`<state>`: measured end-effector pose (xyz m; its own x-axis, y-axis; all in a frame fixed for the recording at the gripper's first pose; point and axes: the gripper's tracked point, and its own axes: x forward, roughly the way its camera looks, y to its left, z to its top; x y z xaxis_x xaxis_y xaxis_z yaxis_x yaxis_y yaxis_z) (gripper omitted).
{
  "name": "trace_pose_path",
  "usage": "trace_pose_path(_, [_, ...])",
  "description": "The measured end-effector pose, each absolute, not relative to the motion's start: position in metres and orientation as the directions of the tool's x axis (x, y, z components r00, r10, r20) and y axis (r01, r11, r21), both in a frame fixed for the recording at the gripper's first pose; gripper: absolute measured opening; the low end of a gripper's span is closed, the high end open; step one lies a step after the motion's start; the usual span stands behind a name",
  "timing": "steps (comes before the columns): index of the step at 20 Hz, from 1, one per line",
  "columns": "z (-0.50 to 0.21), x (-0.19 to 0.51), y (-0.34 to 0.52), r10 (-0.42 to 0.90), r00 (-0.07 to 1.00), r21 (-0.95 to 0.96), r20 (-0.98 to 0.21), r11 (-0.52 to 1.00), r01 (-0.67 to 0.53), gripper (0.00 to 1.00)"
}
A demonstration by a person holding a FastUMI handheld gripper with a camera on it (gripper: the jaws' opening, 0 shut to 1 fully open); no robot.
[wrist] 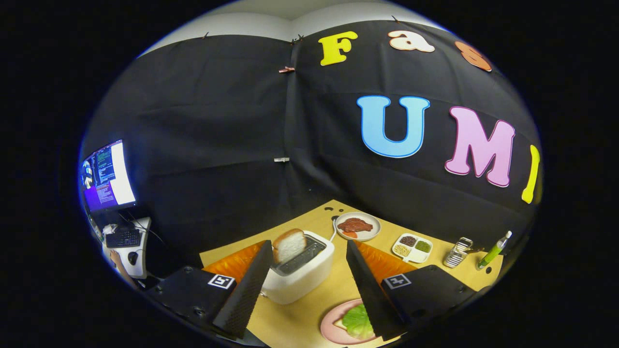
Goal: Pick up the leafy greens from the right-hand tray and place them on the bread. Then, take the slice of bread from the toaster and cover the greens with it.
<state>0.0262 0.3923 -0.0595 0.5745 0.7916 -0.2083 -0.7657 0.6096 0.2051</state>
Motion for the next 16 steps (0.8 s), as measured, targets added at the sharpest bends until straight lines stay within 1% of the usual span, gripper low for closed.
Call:
trace_pose_path(4, [-0.054, 0.022, 0.429, 0.812, 0.545, 0.286, -0.209, 0.584, -0.76, 0.95])
trace_pose_path(8, [-0.064, 0.039, 0.464, 0.81, 0.538, 0.41, -0.234, 0.584, -0.701, 0.95])
trace_pose_path(12, [-0.098, 0.065, 0.491, 0.774, 0.543, 0.538, -0.327, 0.625, -0.566, 0.95])
trace_pose_path(16, [-0.137, 0.081, 0.529, 0.757, 0.492, 0.657, -0.43, 0.636, -0.405, 0.94])
